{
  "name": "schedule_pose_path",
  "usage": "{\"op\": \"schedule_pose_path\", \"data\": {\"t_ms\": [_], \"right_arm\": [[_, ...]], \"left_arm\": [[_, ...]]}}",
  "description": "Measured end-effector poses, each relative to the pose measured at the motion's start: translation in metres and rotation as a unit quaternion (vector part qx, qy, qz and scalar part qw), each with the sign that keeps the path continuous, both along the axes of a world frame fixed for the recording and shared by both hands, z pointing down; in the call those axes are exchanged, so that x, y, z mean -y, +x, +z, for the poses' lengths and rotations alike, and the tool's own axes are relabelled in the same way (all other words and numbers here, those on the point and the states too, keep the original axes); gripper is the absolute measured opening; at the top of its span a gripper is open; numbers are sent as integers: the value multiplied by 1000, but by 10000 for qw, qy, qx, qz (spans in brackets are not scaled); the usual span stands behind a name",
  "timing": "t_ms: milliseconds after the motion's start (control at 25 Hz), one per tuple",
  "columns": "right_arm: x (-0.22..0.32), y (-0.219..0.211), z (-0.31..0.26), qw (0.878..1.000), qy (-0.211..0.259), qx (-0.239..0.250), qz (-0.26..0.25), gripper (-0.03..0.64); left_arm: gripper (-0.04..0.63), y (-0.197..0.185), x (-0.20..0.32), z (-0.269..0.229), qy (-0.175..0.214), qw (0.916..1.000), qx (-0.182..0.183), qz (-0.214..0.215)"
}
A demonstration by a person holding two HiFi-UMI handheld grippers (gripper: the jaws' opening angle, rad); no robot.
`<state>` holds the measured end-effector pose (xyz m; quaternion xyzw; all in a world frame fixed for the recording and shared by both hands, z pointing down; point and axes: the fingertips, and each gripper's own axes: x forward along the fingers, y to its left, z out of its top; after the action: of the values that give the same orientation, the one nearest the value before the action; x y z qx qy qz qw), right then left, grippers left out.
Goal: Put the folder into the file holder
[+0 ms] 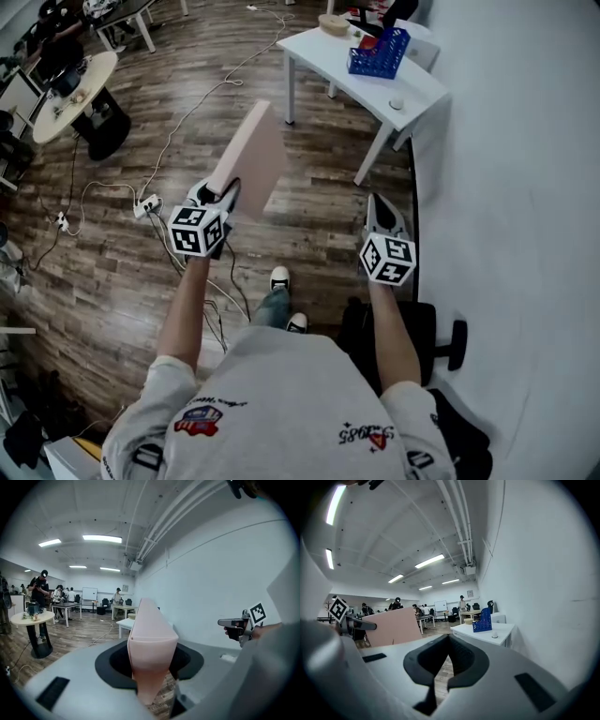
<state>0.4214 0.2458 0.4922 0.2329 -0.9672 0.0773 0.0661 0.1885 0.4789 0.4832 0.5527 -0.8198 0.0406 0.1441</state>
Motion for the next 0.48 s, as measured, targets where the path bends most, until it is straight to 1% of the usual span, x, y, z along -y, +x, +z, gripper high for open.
{"op": "schedule_pose_path", "data": {"t_ms": [200,480], "right_arm": [[12,-20,-1,9999,0,30,139,2],[58,-70,-6,9993,55,58,353,2]], "left_arm": [[160,-25,9,0,4,10000,15,28],[160,-88,65,-1,122,9997,95,204]]}}
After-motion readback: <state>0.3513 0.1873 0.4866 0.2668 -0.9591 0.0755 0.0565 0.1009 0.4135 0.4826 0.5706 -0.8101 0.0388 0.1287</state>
